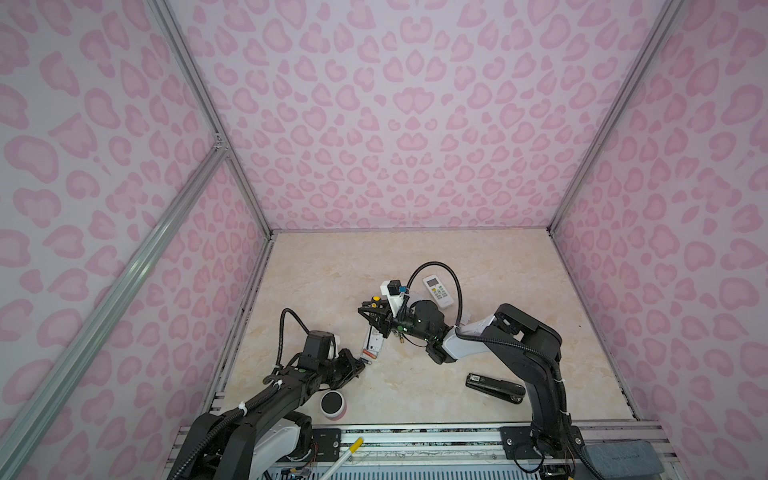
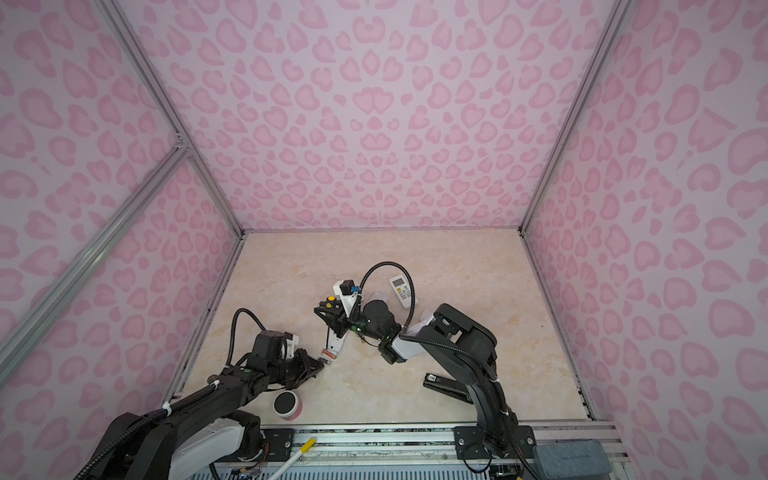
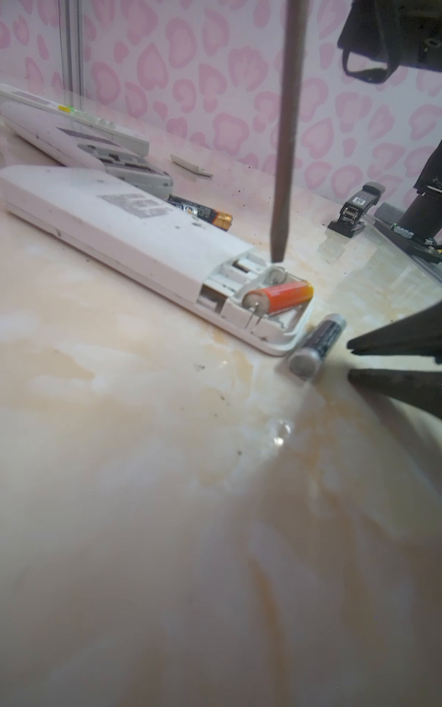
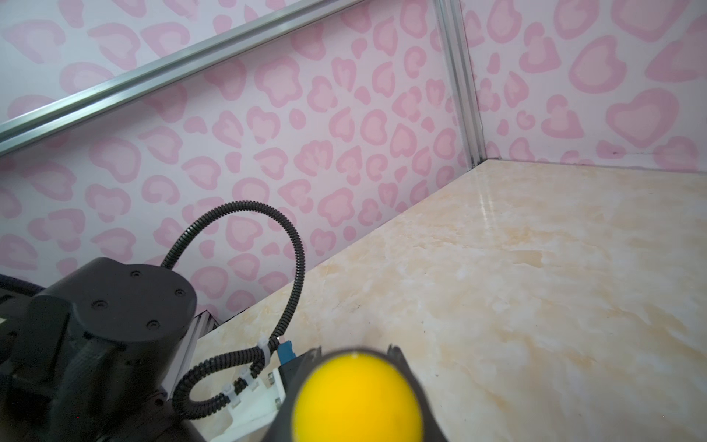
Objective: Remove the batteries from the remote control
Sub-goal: 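Lever the red battery out of the compartment with the right gripper's screwdriver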
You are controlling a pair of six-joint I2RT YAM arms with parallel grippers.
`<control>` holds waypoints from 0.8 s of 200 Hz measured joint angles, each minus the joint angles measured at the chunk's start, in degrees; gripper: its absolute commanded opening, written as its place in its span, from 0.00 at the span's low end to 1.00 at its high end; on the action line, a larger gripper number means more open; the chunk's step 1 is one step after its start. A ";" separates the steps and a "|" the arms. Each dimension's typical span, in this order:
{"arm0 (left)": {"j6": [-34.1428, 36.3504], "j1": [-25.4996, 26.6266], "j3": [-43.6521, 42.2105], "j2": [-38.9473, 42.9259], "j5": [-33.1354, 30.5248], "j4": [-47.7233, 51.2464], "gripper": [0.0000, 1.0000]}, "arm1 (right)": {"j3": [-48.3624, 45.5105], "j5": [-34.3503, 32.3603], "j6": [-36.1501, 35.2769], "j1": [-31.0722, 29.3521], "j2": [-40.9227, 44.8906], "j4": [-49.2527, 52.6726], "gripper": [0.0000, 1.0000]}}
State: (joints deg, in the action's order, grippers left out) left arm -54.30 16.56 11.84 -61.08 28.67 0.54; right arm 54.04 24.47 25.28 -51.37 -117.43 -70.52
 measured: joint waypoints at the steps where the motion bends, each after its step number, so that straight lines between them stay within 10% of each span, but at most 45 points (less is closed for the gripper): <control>1: 0.00 0.00 0.02 -0.04 0.00 0.00 0.14 | -0.02 0.02 0.04 0.00 0.00 -0.02 0.00; 160: 0.61 0.02 0.70 -1.38 -0.07 -0.22 0.14 | -2.01 -0.92 -2.08 0.28 0.61 0.24 0.00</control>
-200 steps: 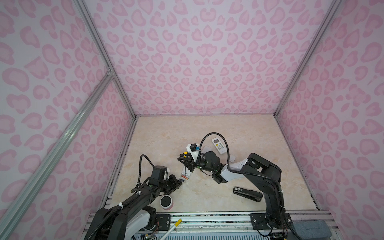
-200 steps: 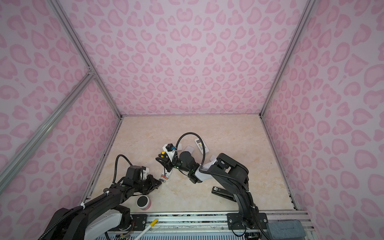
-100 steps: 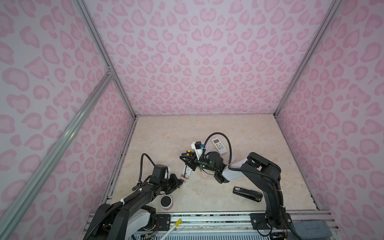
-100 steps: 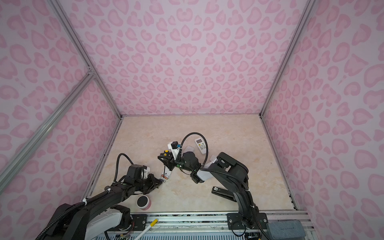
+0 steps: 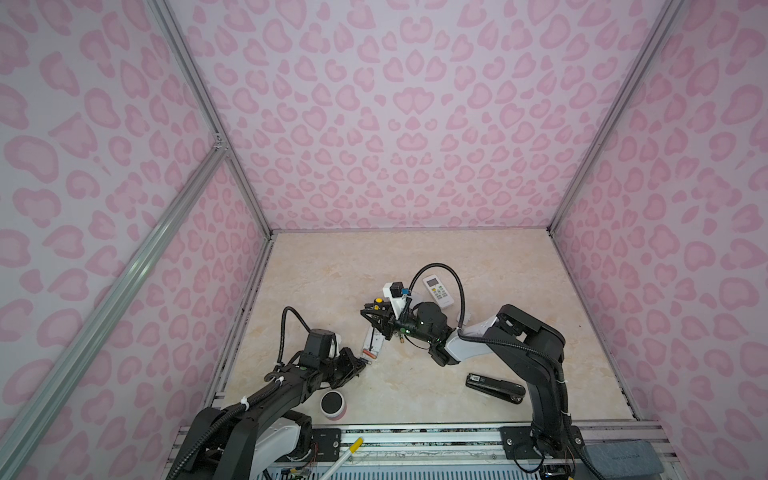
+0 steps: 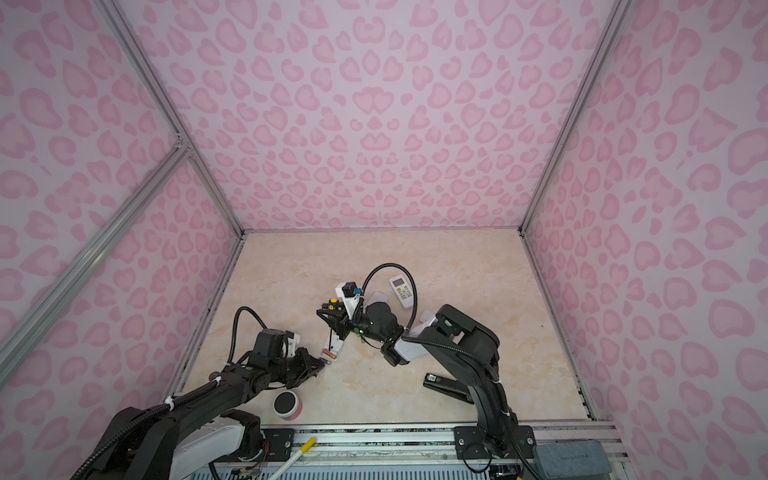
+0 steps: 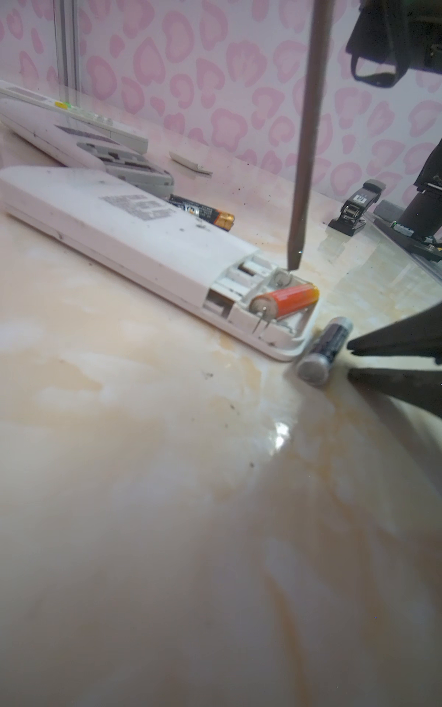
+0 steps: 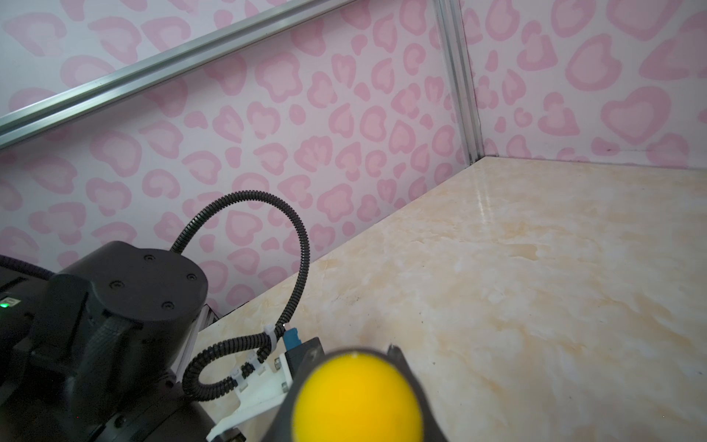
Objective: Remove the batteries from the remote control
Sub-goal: 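Lever the red battery out of the compartment with the right gripper's screwdriver, then lower the screwdriver onto the table with the right gripper while the left releases the remote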
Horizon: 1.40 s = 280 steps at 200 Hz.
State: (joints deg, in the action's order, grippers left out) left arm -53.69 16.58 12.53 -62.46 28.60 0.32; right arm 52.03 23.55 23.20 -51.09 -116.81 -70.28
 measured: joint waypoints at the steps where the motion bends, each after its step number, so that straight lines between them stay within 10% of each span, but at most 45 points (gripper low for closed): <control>1: 0.00 0.00 0.00 0.00 0.00 0.00 0.14 | 0.02 -0.02 -0.02 0.00 -0.04 0.02 0.00; 280: 4.11 -0.50 2.73 2.71 -3.50 8.52 0.22 | 0.11 3.80 8.48 1.29 -1.86 -2.93 0.00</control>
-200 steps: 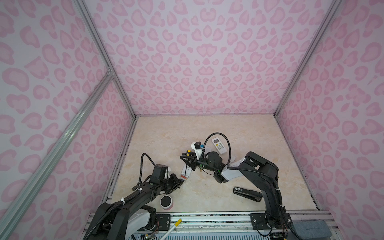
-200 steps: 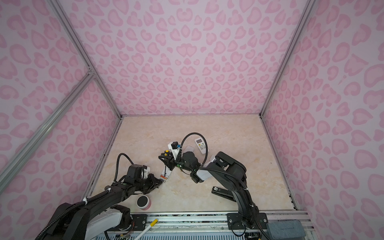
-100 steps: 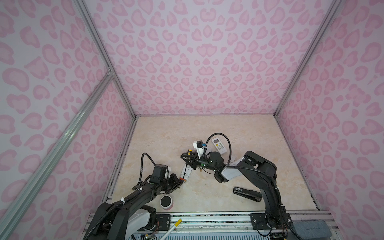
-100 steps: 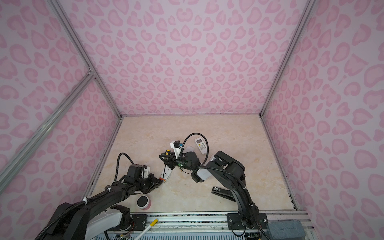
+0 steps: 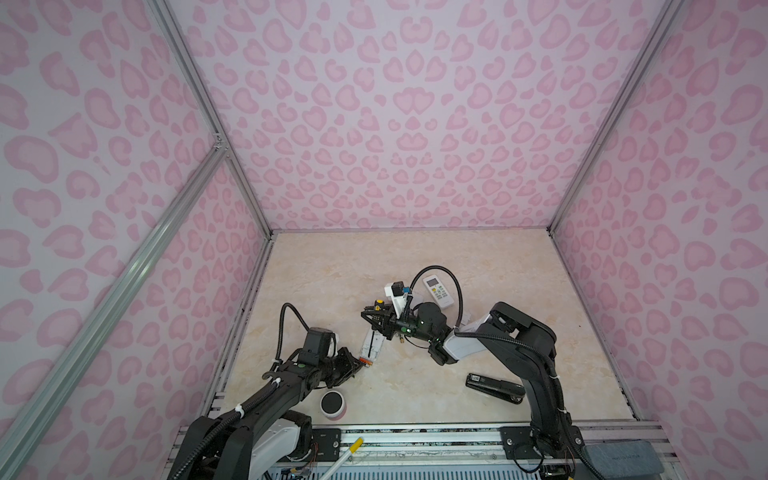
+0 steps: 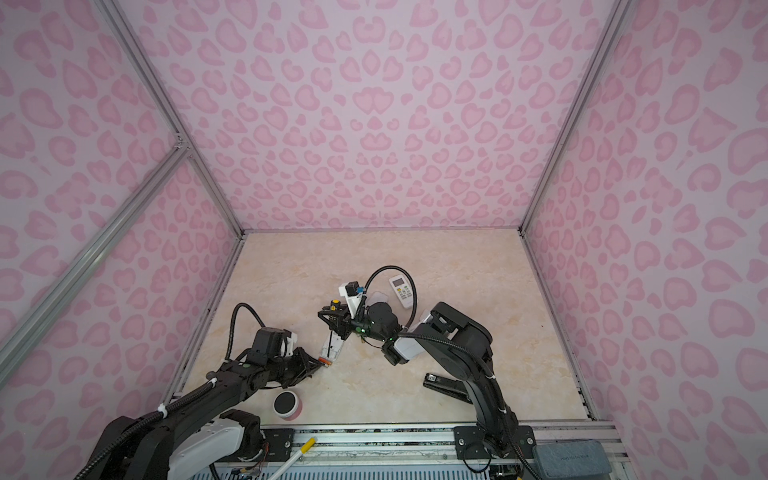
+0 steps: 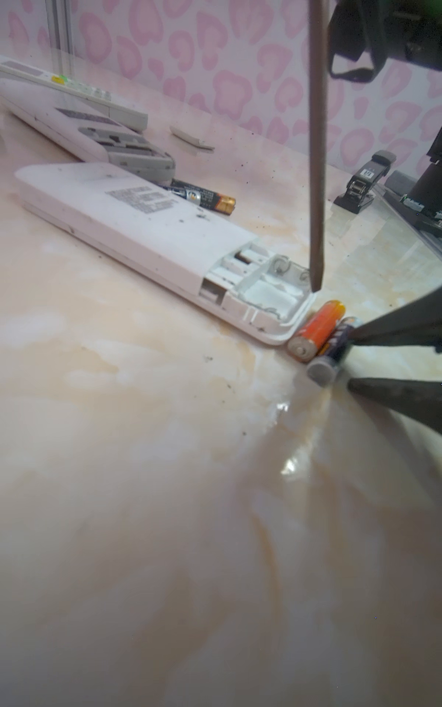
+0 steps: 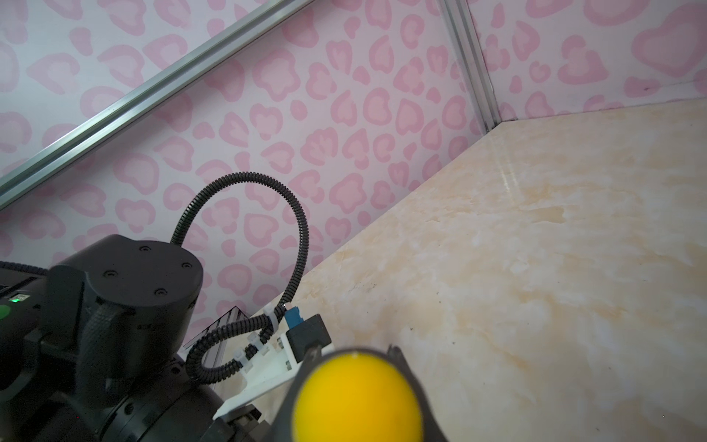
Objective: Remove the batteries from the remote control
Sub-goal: 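Lower the screwdriver onto the table with the right gripper while the left releases the remote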
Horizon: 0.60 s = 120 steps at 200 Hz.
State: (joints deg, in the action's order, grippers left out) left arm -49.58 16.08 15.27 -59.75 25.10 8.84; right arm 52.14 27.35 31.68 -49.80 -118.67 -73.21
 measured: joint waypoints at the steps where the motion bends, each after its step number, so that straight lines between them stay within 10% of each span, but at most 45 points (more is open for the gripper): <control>1: 0.04 0.00 0.07 0.02 -0.04 0.09 0.22 | -0.04 -0.09 -0.04 0.00 0.17 0.02 0.00; 66: 4.52 -0.33 9.81 3.74 -2.80 10.23 0.44 | -4.17 -3.87 0.85 6.73 13.86 10.60 0.00; 120: 12.13 -0.37 21.70 -0.68 -5.68 16.39 0.46 | 3.39 -12.11 -2.05 17.84 27.93 55.63 0.00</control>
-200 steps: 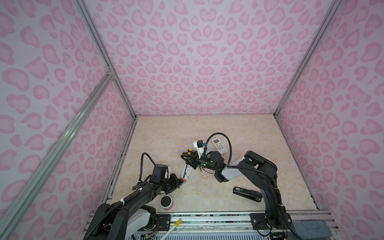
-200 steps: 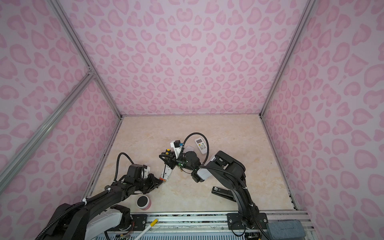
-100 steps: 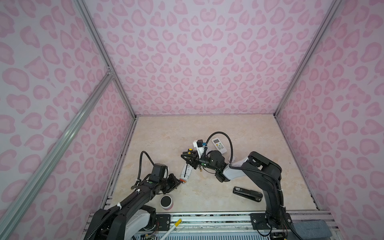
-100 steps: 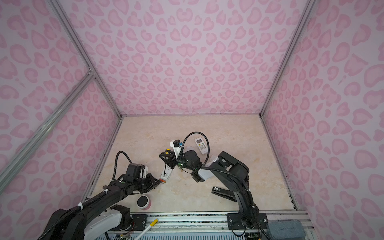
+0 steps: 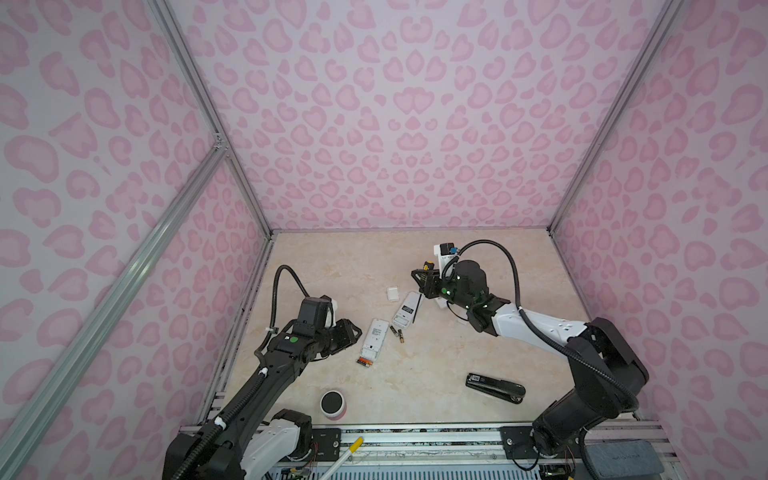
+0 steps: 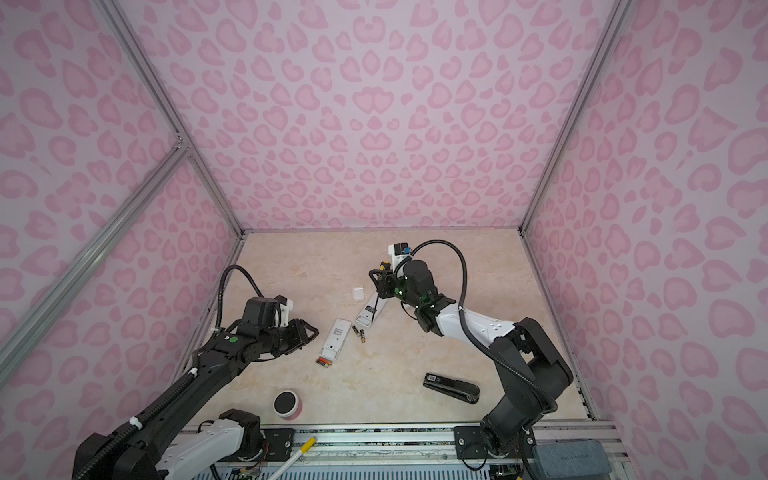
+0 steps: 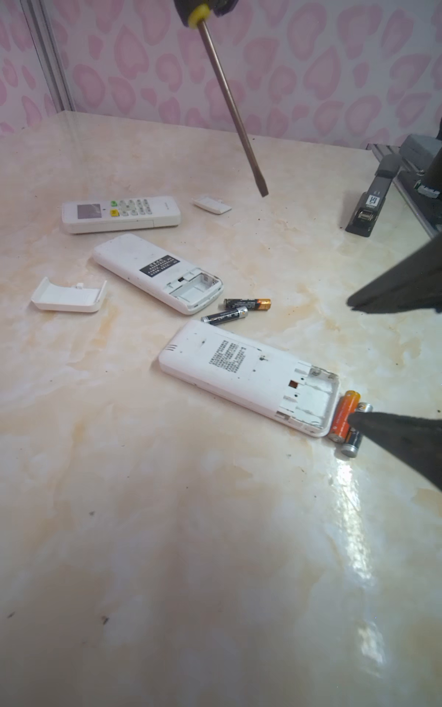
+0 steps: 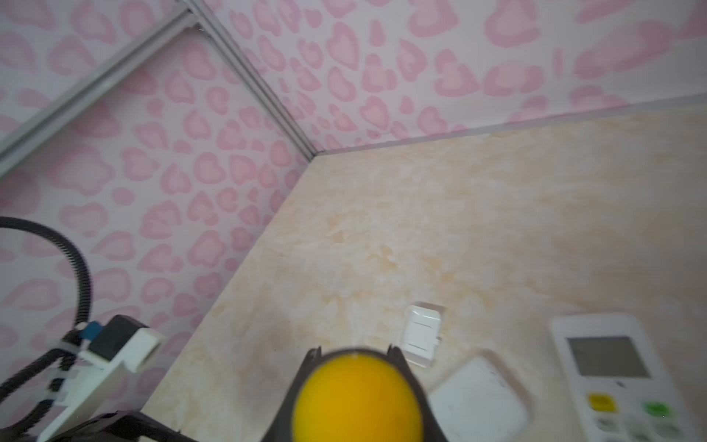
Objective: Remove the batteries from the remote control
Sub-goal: 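Lower the screwdriver onto the table with the right gripper while the left releases the remote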
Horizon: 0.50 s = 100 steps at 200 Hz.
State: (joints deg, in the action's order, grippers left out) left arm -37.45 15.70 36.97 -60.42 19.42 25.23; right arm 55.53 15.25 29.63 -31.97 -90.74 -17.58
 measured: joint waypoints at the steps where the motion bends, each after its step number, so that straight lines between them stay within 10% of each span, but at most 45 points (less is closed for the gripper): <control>1: 0.07 0.00 0.13 -0.13 0.02 0.04 0.46 | 0.11 -0.07 -0.09 0.13 0.09 0.55 0.00; 43: 4.20 2.05 8.02 -9.86 -0.35 0.72 0.46 | 1.18 -3.02 -3.13 3.34 1.86 26.69 0.01; 100: 4.66 6.03 14.14 -18.62 -0.37 -0.85 0.46 | 5.64 -9.46 -3.65 -7.19 -8.68 42.01 0.19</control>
State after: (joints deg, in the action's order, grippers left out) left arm -32.80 21.74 51.11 -79.05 19.05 24.38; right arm 61.17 5.78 25.98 -39.16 -99.42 24.43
